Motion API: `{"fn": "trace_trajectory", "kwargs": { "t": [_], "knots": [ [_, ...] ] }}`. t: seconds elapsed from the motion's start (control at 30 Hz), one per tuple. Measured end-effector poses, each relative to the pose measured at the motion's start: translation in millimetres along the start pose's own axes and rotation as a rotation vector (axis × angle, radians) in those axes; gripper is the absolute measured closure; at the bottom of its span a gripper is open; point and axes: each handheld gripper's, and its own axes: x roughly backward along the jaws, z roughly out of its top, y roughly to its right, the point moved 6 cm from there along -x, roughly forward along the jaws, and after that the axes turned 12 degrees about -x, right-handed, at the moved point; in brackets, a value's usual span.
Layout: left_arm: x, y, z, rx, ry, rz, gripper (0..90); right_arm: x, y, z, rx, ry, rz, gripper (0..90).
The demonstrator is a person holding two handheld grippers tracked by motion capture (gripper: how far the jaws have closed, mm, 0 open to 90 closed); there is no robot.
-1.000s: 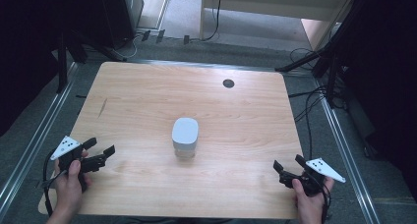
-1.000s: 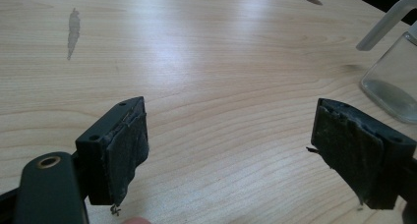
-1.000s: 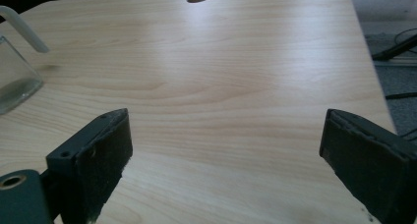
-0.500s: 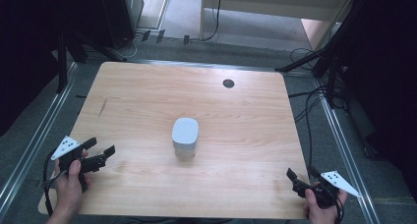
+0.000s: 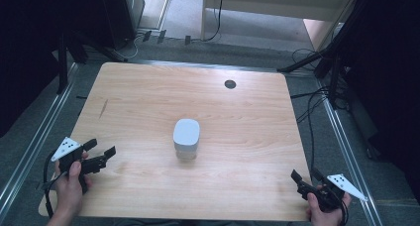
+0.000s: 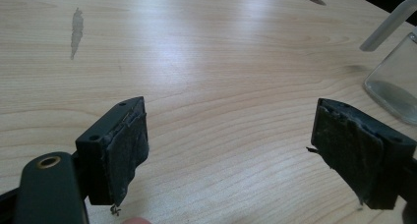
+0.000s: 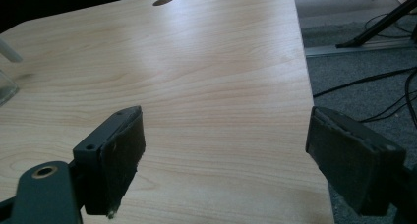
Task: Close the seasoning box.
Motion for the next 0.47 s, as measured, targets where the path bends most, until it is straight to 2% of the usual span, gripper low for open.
{"fn": "trace_trajectory", "kwargs": {
  "t": [0.47],
  "knots": [
    [-0.5, -1.1, 0.1, 0.006, -0.001, 0.004, 14.1, -1.3, 1.6, 0.3, -0.018, -0.009, -0.009, 16.5]
  ]
}}
